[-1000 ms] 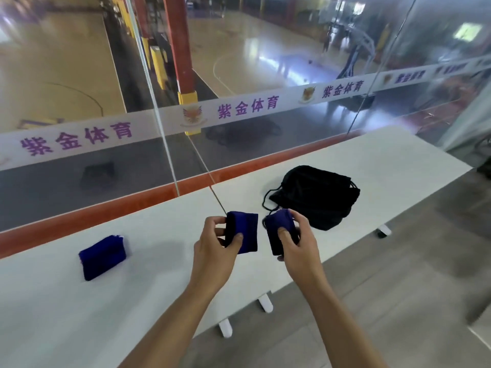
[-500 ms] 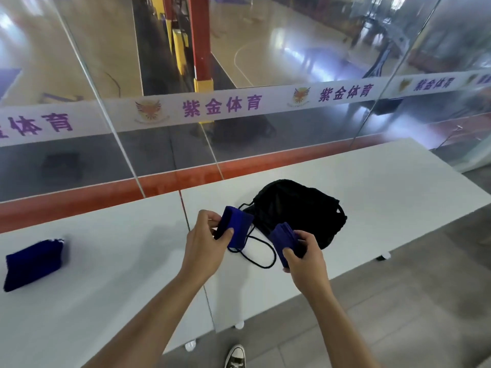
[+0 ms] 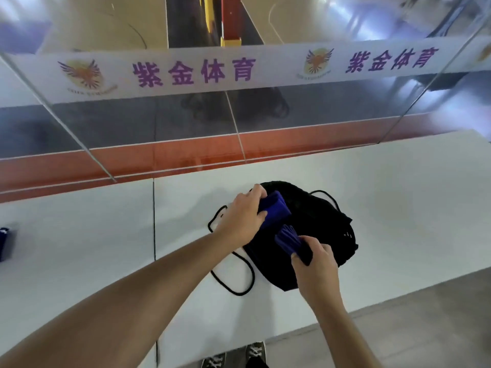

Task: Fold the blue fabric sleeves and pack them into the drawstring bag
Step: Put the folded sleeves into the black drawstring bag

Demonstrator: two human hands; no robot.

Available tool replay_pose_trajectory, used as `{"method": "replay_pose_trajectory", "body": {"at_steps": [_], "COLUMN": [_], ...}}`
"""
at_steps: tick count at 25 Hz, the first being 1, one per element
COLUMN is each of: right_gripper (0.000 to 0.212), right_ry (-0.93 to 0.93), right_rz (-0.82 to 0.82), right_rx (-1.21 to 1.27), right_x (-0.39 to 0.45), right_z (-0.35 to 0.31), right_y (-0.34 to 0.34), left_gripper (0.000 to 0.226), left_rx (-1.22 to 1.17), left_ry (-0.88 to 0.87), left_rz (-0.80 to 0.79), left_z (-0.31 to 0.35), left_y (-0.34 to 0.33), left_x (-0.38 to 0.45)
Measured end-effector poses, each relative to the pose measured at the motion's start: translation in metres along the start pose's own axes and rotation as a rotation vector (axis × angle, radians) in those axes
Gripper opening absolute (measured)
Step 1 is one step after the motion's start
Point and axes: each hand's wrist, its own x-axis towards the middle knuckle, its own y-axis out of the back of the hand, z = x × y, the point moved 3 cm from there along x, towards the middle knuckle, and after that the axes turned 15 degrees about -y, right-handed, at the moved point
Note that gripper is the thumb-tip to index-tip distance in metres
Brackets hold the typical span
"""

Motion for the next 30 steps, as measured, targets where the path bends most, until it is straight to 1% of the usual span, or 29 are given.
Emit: {"method": "replay_pose_trajectory", "body": {"at_steps": [3,5,9,12,14,15,16,18,19,20,21,23,25,26,28,30], "right_gripper": [0.041,0.041,0.037,0.04,0.042,0.043,0.045,0.05,0.053,0.053,0.052,0.049,0.047,0.045,0.043,0.042], "right_ry": [0.051,0.119,0.214,0.208,0.214,0.222,0.23,0.212,0.186,0.164,0.151,0.131,0.148,0.175,0.246,0.315], "right_rz": [-0.057,-0.088,-0.152,-0.287,-0.345,-0.346,-0.335,-0.313,-0.319,-0.33,-0.335,-0.329,-0.284,-0.25,-0.194,-0.155], "right_rx": [-0.108,-0.173,-0.303,-0.442,-0.5,-0.528,-0.55,-0.527,-0.488,-0.455,-0.436,-0.433,-0.418,-0.403,-0.366,-0.345], "right_x": [0.039,0.058,0.086,0.1,0.106,0.109,0.11,0.111,0.112,0.112,0.113,0.111,0.108,0.108,0.104,0.096], "right_z": [0.008,0.013,0.015,0.019,0.021,0.021,0.02,0.018,0.019,0.02,0.021,0.022,0.019,0.016,0.006,-0.006], "right_y": [-0.019,-0.031,-0.054,-0.071,-0.076,-0.076,-0.075,-0.069,-0.064,-0.061,-0.058,-0.052,-0.048,-0.046,-0.042,-0.039], "left_gripper": [0.024,0.023,0.025,0.029,0.036,0.04,0.044,0.052,0.054,0.057,0.061,0.07,0.068,0.064,0.056,0.045], "left_rx": [0.072,0.093,0.193,0.181,0.217,0.256,0.326,0.5,0.547,0.567,0.576,0.582,0.575,0.565,0.517,0.472], "left_ry": [-0.005,0.011,0.051,0.057,0.079,0.105,0.11,0.031,-0.024,-0.06,-0.062,0.01,0.068,0.069,0.054,0.033], "left_rz": [-0.206,-0.273,-0.286,-0.273,-0.257,-0.235,-0.176,-0.056,-0.028,-0.04,-0.084,-0.198,-0.237,-0.225,-0.183,-0.105], "left_z": [-0.016,-0.028,-0.049,-0.063,-0.067,-0.064,-0.059,-0.043,-0.037,-0.036,-0.038,-0.046,-0.053,-0.052,-0.045,-0.032], "left_y": [-0.041,-0.063,-0.087,-0.096,-0.102,-0.104,-0.105,-0.107,-0.112,-0.119,-0.124,-0.133,-0.135,-0.134,-0.126,-0.109], "left_x": [0.035,0.045,0.052,0.059,0.062,0.059,0.054,0.034,0.02,0.005,-0.008,-0.027,-0.03,-0.028,-0.025,-0.029]}}
